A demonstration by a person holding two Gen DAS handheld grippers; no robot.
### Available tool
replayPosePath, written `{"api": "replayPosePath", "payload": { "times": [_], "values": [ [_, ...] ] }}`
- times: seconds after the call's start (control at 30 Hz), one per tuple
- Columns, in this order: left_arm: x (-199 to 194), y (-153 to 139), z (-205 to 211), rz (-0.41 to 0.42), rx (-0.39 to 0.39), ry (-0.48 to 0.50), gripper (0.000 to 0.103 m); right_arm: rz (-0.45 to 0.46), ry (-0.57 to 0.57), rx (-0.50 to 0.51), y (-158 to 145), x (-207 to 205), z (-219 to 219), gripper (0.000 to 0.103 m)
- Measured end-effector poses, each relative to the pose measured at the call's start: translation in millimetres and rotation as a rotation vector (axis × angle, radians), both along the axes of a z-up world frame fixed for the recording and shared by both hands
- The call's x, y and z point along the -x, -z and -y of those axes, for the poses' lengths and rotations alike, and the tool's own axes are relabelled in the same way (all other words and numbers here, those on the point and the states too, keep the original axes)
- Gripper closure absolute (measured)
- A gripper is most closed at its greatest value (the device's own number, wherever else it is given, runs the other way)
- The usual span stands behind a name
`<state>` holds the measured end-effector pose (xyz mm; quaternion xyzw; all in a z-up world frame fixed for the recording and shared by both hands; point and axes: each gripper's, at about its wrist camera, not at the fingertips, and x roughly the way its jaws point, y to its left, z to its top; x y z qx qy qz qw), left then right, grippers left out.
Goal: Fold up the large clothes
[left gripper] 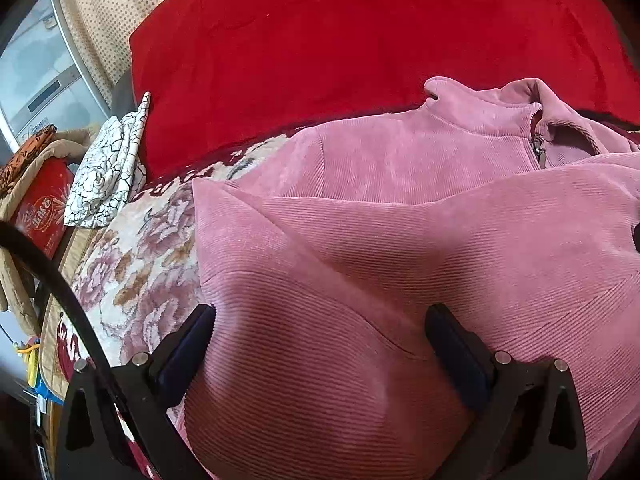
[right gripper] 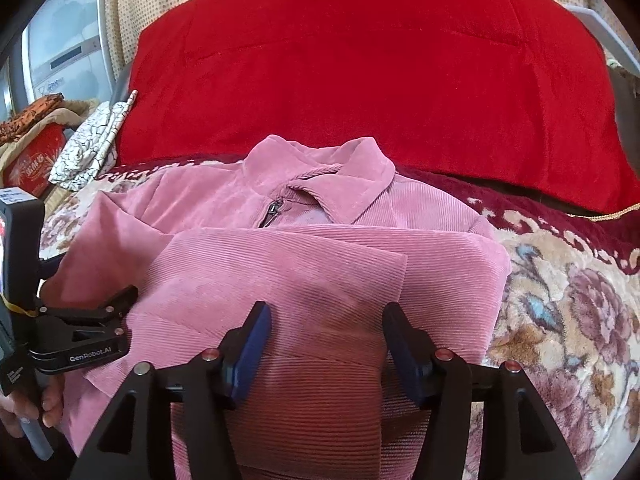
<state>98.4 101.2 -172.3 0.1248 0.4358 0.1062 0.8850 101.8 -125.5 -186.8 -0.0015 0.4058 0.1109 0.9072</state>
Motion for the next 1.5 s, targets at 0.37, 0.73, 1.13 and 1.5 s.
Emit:
{"api": "replayPosePath", "payload": {
  "times": [0.37, 0.73, 1.13, 1.5],
  "values": [
    [-0.2, -6.2, -3.1, -0.025, 0.012, 0.030, 0.000, -0.021, 0.006, -0.022, -1.8, -0.2, 4.1, 0.040],
    [38.9, -32.9, -37.8, 0.084, 0.026, 0.108, 0.000, 0.030, 0.051, -0.056, -23.5, 20.1, 46.1, 0.040],
    [141.0, -27.8, -93.2, 0.089, 0.150, 0.220, 0.000, 0.022, 0.117, -0.261, -11.7, 108.2, 117.2, 0.040],
    [181.6, 9.2, -135.4, -0.040, 0.419, 0.027, 0.035, -0.125, 0.006, -0.338, 15.1, 185.0, 110.1, 0.040]
  ]
}}
